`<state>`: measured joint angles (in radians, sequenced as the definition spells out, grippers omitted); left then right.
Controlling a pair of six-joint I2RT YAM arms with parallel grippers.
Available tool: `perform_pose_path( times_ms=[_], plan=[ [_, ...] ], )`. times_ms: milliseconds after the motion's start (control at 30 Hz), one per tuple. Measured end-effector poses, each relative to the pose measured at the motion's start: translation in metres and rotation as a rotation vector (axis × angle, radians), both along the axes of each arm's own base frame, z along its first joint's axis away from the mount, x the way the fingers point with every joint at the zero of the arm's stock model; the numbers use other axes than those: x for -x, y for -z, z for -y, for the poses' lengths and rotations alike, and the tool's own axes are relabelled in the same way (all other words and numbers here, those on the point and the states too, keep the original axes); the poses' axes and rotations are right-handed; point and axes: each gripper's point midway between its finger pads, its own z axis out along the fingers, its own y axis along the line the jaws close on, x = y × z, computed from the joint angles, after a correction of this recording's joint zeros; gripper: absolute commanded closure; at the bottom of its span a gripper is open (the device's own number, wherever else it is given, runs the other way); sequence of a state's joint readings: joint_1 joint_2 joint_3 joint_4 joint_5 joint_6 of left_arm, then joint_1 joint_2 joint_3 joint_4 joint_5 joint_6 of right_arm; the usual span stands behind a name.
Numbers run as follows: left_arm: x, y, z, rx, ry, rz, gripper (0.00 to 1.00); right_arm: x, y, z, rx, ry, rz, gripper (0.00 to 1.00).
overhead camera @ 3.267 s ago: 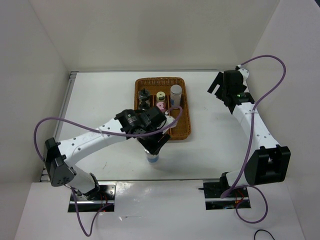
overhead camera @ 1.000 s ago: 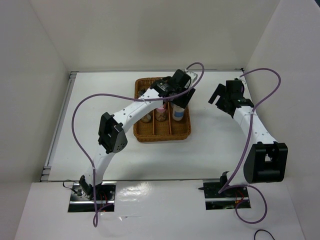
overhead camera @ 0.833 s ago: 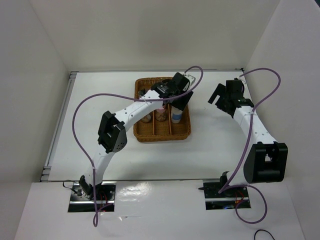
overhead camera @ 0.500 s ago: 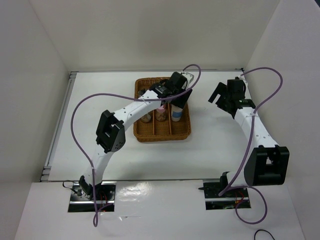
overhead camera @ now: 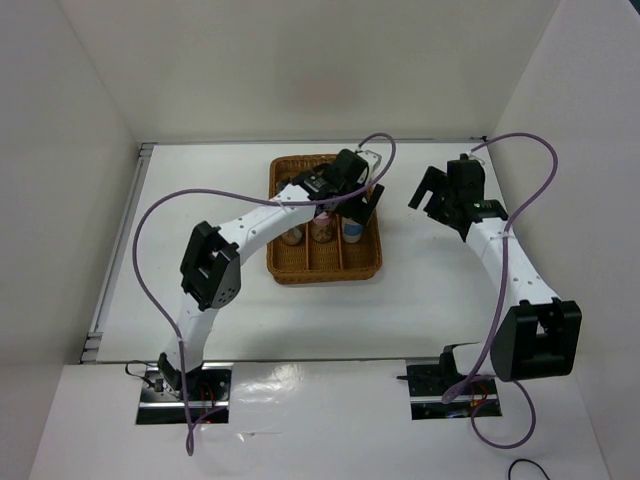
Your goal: Organize the condiment bottles
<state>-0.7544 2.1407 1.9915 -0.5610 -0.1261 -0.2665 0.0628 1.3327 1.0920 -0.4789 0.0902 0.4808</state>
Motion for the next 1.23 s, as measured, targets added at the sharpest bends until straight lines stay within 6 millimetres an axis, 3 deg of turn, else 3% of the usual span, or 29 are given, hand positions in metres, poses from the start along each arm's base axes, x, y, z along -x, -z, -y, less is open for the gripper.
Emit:
perform_pose_path(
  times_ms=[100, 233, 467, 567, 633, 733, 833, 1000, 1233],
  plan=[
    [0.006, -0.009, -0.006, -0.001, -0.003, -0.003, 0.00, 0.005, -0.007, -0.004, 0.001, -0.014, 0.013, 0.02],
    [0.013, -0.044, -0.013, 0.035, -0.007, 0.031, 0.00, 0.012, -0.025, -0.005, 0.000, -0.016, 0.061, 0.02],
    [0.039, -0.168, -0.044, 0.205, -0.027, 0.190, 0.00, 0.020, -0.045, -0.001, 0.010, -0.006, 0.117, 0.02],
    [0.052, -0.219, -0.078, 0.276, -0.059, 0.277, 0.00, 0.026, -0.046, 0.001, 0.020, -0.007, 0.119, 0.02],
    [0.058, -0.238, -0.109, 0.305, -0.101, 0.321, 0.00, 0.033, -0.048, 0.002, 0.024, -0.009, 0.131, 0.02],
    [0.067, -0.239, -0.163, 0.305, -0.195, 0.344, 0.00, 0.048, -0.058, 0.003, 0.030, -0.015, 0.173, 0.02],
    [0.077, -0.217, -0.197, 0.287, -0.263, 0.320, 0.00, 0.060, -0.070, 0.004, 0.030, -0.023, 0.223, 0.02],
    [0.096, -0.182, -0.222, 0.246, -0.304, 0.277, 0.00, 0.068, -0.074, 0.002, 0.034, -0.044, 0.253, 0.02],
    [0.105, -0.171, -0.256, 0.229, -0.408, 0.312, 0.00, 0.073, -0.052, 0.002, 0.048, -0.061, 0.202, 0.02]
  ],
)
